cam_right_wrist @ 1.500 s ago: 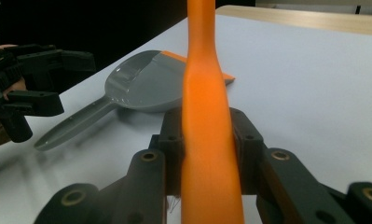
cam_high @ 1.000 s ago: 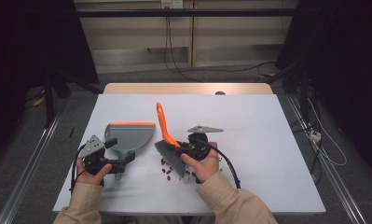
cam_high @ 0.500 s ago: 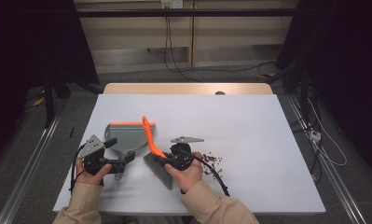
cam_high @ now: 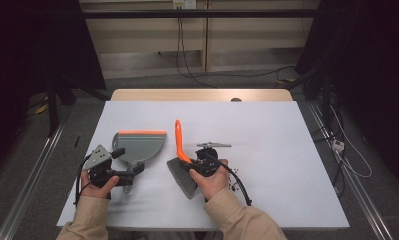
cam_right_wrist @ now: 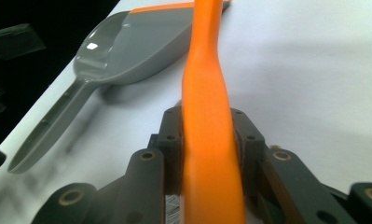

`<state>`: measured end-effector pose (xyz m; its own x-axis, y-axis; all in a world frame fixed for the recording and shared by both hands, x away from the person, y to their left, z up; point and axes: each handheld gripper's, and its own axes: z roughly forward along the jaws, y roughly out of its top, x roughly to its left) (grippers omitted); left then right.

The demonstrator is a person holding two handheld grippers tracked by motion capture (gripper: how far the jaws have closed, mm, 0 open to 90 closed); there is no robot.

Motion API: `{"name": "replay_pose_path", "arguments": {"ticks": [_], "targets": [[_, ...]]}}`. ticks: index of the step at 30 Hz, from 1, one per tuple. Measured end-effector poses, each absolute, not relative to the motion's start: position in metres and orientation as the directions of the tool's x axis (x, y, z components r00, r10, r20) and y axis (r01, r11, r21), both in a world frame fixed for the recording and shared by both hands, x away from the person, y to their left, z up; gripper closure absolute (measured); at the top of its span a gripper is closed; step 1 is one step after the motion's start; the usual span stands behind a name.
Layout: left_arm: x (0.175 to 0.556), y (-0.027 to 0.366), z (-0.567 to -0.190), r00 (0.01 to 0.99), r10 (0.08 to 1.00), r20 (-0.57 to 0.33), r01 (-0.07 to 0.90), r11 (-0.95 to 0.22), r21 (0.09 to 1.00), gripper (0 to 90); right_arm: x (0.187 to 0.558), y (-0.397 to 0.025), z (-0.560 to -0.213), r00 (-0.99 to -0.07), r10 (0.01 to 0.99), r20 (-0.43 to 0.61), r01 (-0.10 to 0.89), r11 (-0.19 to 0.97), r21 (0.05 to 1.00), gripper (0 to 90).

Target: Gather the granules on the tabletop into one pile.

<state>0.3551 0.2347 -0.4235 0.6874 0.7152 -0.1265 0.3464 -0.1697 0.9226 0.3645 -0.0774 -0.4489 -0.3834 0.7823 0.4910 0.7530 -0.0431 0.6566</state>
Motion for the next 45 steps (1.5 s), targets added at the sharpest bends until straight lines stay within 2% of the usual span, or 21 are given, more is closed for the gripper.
{"name": "replay_pose_path", "arguments": {"ticks": [17,45], "targets": [[0.355,0.234,-0.424,0.689,0.715,-0.118,0.346,-0.181,0.921,4.5,0.362,-0.126,-0.449,-0.313,0.826,0.469,0.743,-0.095,0.662,70.0],[0.356,0.231,-0.425,0.692,0.712,-0.12,0.352,-0.187,0.917,4.5,0.36,-0.16,-0.448,-0.259,0.845,0.468,0.741,-0.137,0.658,70.0]]}}
